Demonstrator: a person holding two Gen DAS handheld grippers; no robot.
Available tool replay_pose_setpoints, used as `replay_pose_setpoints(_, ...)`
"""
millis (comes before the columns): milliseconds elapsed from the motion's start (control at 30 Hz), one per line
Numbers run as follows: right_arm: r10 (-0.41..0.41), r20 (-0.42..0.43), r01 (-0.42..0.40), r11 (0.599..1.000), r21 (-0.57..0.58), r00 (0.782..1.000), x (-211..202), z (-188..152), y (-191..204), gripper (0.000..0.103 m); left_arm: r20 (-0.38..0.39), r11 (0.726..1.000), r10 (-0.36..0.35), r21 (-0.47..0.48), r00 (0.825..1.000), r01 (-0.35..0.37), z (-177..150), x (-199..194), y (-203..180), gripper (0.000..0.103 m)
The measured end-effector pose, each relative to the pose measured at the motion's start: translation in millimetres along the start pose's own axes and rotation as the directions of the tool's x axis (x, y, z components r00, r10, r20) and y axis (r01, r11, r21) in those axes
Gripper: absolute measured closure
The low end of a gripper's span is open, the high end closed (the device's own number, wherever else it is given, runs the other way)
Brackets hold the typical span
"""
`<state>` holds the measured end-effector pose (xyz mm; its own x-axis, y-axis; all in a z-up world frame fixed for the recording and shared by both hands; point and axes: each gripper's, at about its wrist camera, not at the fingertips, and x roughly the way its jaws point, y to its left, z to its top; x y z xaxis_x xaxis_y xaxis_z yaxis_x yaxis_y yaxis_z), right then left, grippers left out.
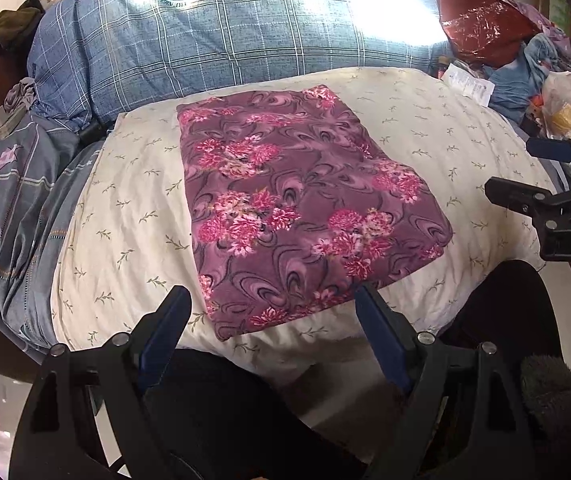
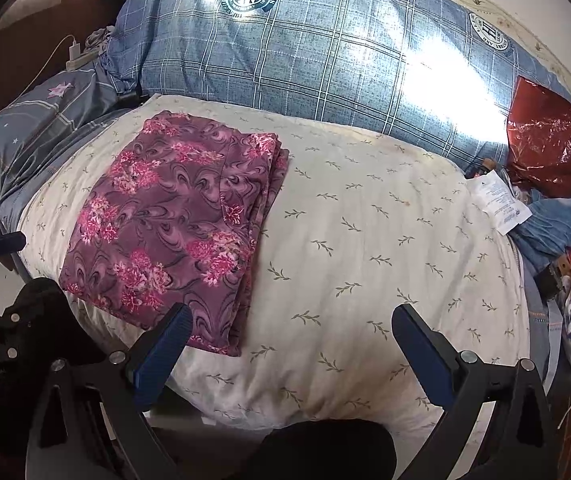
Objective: Fold small clothes
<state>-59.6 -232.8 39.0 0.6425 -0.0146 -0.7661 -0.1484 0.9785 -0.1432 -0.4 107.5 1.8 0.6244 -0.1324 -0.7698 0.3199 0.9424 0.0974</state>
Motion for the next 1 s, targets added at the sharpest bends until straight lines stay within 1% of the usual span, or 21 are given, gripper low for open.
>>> replay_pose_setpoints(267, 0.007, -0.012, -0.007, 1.000, 0.000, 1.000, 2.6, -1.3, -6.1, 0.002, 0.001, 1.000, -0.001, 0.016, 1.000, 0.001, -1.6, -1.8, -7.5, 0.018)
replay_pose_setpoints(433, -0.053, -0.018, 0.052, 0.997, -0.053, 0.998, 4.6, -5.8, -1.7, 0.002, -0.005, 1.000, 0.001, 0.013, 1.000, -0.001, -2.1, -1.0, -7.7, 0.018)
replay_pose_setpoints(700, -0.043, -0.026, 0.042, 0.998, -0.056, 0.999, 6.8, -7.1, -4.3, 0.002, -0.022, 1.000, -0.016, 0.025, 1.000, 0.017, -2.7, 2.5, -10.2, 0.018)
replay_pose_setpoints(800, -0.027, -0.033, 0.025, 0.999, -0.046, 0.999, 8.4, -6.5, -6.4, 0.002, 0.002, 0.999, -0.023, 0.032, 1.000, 0.023, -3.0, -0.6, -12.2, 0.018)
replay_pose_setpoints(867, -0.020, -0.037, 0.019, 0.999, -0.043, 0.999, 9.8, -5.7, -7.8, 0.002, 0.002, 0.999, -0.023, 0.033, 1.000, 0.023, -1.7, -1.0, -12.1, 0.018)
replay_pose_setpoints(1000, -0.036, -0.051, 0.033, 0.998, -0.050, 0.998, 14.1, -3.4, -11.8, 0.002, -0.009, 0.999, -0.020, 0.031, 1.000, 0.020, 0.1, 1.7, -9.3, 0.018)
